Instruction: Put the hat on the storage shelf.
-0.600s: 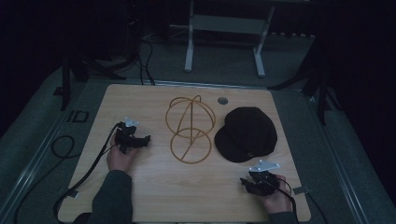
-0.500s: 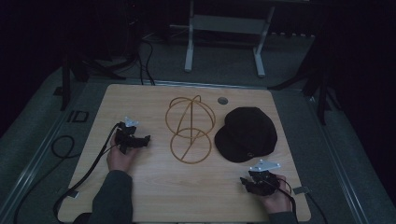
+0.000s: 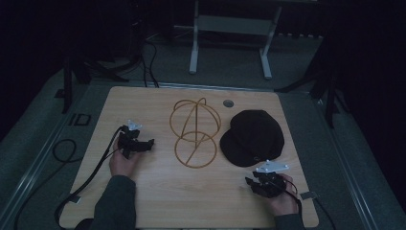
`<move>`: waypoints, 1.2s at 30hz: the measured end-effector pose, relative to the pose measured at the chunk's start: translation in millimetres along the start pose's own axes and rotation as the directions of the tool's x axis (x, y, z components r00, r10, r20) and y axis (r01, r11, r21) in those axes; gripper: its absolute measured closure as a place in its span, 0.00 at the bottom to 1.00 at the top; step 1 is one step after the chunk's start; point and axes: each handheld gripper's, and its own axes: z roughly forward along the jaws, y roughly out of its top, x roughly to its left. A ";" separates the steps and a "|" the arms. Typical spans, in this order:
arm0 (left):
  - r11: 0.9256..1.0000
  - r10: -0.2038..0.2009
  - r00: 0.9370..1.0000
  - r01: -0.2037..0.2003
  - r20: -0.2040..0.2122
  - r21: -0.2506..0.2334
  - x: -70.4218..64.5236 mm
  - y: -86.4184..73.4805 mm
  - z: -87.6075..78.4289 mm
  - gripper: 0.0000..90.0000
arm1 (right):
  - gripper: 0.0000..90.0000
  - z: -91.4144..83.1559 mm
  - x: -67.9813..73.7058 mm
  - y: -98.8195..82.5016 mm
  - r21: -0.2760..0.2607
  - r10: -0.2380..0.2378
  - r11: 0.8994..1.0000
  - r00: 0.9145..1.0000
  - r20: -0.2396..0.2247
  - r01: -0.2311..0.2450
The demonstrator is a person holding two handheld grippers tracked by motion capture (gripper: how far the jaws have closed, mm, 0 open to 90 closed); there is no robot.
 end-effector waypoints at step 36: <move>1.000 -0.001 1.000 0.001 0.002 -0.002 -0.3 -0.1 0.1 0.15 | 0.58 3.0 -19.6 63.8 0.012 -0.047 0.999 0.998 0.038 0.046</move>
